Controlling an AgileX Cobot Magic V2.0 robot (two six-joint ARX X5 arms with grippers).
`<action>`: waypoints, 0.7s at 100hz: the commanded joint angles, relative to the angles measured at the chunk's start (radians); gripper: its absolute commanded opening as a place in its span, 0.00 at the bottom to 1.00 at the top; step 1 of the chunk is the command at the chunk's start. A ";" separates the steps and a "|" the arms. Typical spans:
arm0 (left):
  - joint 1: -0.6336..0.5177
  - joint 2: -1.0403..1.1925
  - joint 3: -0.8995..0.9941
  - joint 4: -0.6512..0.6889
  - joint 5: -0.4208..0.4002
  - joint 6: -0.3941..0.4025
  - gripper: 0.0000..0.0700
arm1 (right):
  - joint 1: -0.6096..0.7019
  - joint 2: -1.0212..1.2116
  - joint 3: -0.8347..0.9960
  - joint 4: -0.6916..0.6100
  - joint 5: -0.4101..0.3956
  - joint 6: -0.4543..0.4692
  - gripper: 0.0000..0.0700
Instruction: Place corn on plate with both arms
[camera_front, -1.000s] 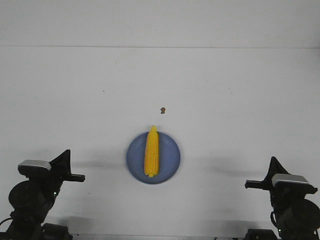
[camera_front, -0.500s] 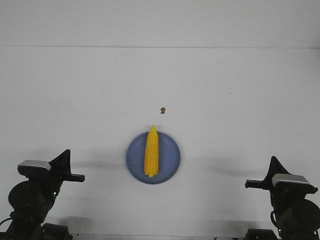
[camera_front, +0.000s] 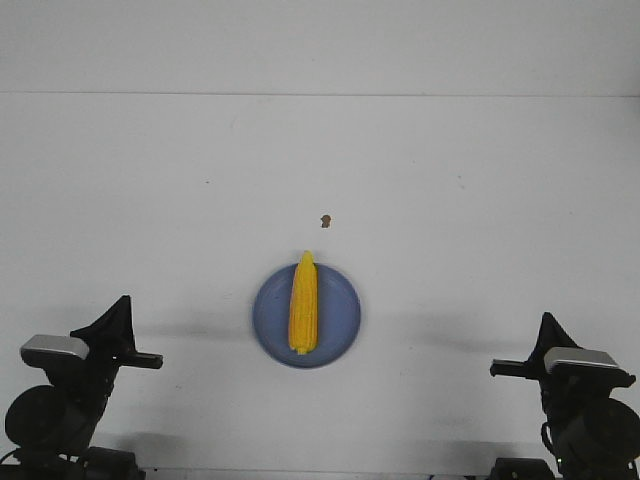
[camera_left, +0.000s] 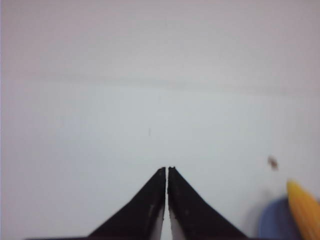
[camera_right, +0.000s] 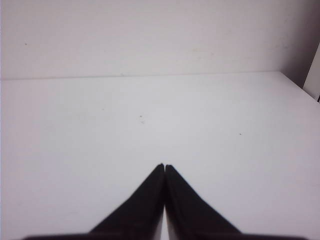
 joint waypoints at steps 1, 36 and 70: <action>0.004 -0.039 -0.060 0.046 -0.002 0.019 0.02 | 0.000 0.000 0.006 0.015 0.000 -0.003 0.00; 0.006 -0.175 -0.300 0.158 -0.002 0.035 0.02 | 0.000 0.000 0.006 0.015 0.000 -0.003 0.00; 0.007 -0.175 -0.421 0.329 -0.002 0.044 0.02 | 0.000 0.000 0.007 0.016 0.000 -0.003 0.00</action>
